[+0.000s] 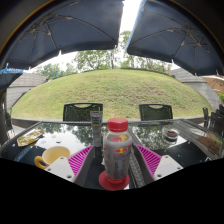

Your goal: Pour water

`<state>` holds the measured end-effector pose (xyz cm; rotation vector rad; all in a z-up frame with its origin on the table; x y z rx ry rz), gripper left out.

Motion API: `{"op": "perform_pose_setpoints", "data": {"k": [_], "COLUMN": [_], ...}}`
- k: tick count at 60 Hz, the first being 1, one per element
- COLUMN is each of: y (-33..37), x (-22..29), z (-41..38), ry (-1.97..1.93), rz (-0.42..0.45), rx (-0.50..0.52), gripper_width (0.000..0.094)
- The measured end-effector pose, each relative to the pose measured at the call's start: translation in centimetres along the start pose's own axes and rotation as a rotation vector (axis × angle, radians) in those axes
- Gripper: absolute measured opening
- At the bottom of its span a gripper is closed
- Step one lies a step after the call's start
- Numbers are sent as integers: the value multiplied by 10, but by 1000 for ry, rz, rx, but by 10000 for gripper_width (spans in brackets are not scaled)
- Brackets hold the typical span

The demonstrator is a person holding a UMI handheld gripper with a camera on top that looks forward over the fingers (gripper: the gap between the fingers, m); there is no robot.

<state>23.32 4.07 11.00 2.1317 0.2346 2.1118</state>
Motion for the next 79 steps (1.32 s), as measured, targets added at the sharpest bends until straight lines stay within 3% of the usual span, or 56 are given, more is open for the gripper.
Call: {"op": "perform_pose_setpoints", "data": {"k": [8, 19, 32, 40, 67, 79], "y": [54, 120, 159, 163, 158, 153], "x": [10, 20, 11, 11, -1, 1], "z": [-23, -102, -157, -173, -197, -192], "ry": [22, 26, 15, 76, 88, 101], "rz": [9, 14, 2, 29, -9, 9], "rx": [-1, 129, 188, 194, 260, 232], "gripper_width": [835, 845, 846, 839, 837, 838]}}
Point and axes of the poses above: the point between the fingertips, and its own axes, seen from behind it with the camera up: z to the right, x up, y backward, against the way the camera looks, the point moved 4 cm from there along y, backward, against the way the camera looks, and after that the axes turned 6 degrees about x, right-handed, at the moved point
